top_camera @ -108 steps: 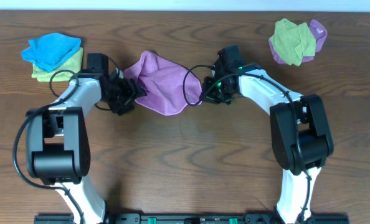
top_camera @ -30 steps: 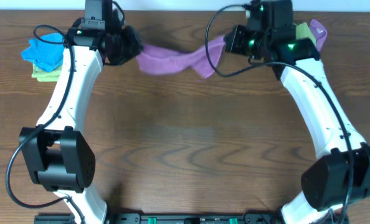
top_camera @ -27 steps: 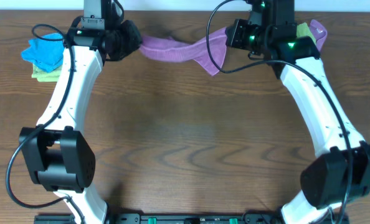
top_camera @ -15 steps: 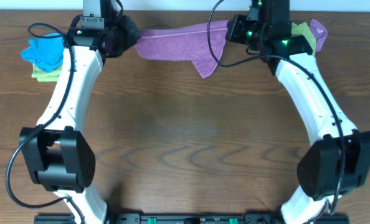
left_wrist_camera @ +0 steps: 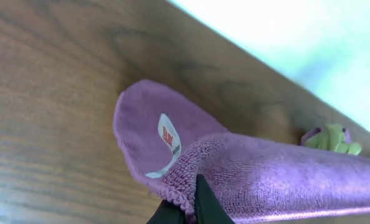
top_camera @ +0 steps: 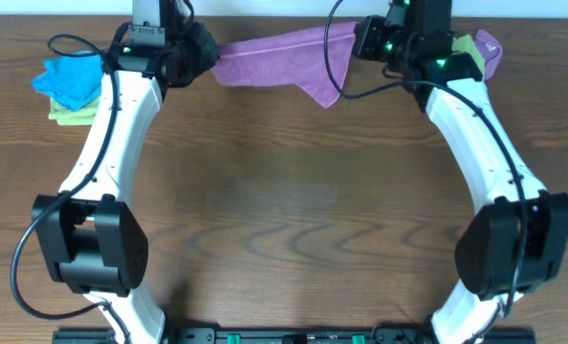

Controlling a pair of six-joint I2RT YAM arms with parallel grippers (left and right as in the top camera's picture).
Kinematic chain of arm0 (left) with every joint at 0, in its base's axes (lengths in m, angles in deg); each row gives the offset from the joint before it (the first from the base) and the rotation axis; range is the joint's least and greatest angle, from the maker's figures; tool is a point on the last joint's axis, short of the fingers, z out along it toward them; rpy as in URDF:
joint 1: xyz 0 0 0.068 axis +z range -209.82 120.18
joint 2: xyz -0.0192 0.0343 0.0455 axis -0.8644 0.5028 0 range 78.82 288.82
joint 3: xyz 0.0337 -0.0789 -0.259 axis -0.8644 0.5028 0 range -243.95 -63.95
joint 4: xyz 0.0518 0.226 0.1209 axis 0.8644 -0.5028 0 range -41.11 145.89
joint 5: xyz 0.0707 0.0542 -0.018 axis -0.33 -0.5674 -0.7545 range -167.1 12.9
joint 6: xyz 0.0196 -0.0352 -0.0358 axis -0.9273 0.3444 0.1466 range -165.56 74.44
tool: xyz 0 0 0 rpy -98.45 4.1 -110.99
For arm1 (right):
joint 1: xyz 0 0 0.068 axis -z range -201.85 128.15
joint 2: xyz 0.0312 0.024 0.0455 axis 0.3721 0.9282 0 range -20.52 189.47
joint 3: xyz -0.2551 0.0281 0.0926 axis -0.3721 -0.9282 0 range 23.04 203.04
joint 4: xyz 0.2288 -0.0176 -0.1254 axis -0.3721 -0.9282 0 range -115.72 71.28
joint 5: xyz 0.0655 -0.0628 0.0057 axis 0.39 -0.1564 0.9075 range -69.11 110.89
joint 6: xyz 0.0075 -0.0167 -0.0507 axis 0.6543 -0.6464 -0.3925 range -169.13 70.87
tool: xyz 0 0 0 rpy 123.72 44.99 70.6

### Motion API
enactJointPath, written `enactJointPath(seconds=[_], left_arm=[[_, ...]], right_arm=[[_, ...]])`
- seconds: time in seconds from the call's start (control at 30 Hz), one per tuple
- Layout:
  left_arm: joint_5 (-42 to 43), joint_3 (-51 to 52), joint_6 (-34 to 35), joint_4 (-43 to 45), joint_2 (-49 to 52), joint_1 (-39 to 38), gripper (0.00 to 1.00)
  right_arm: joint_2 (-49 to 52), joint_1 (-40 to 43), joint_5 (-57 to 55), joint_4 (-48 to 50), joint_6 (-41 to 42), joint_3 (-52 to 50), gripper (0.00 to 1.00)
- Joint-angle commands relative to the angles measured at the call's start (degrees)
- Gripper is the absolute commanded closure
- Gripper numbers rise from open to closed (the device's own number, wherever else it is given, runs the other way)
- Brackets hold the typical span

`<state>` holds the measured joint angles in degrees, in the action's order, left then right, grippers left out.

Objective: Fold the cloth
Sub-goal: 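Lift the cloth with both grippers and stretch it apart, then lower the stretched cloth flat onto the table and release both grippers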

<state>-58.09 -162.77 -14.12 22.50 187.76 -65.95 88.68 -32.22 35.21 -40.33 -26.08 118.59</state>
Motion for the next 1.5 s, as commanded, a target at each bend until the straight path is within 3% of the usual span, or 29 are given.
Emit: enactJointPath(seconds=[0.0,0.33,0.7,1.1,1.23,1.47], left_arm=[[-1.4,-1.2,-3.1,-3.5,-0.2,0.1,0.94],[-1.5,-1.2,-12.2,-20.4,-0.2,0.1,0.94],[-1.9,-1.2,-13.7,-32.2,-0.2,0.1,0.94],[-7.6,-0.3,-14.4,-45.0,-0.2,0.1,0.94],[-7.6,2.2,-14.6,-45.7,-0.2,0.1,0.94],[-1.8,3.1,-15.0,-41.6,-0.2,0.1,0.94]], right_arm=[[0.3,-0.6,-0.3,-2.8,-2.6,1.1,0.99],[-0.6,-2.2,4.4,-16.8,-7.3,1.1,0.99],[-2.7,-9.9,4.5,-31.3,-10.6,1.1,0.99],[-2.7,-14.9,-2.1,-43.5,-11.1,1.1,0.99],[-2.7,-15.2,-2.6,-45.2,-11.1,1.0,0.99],[-2.7,-12.8,-4.2,-37.4,-10.7,1.0,0.99]])
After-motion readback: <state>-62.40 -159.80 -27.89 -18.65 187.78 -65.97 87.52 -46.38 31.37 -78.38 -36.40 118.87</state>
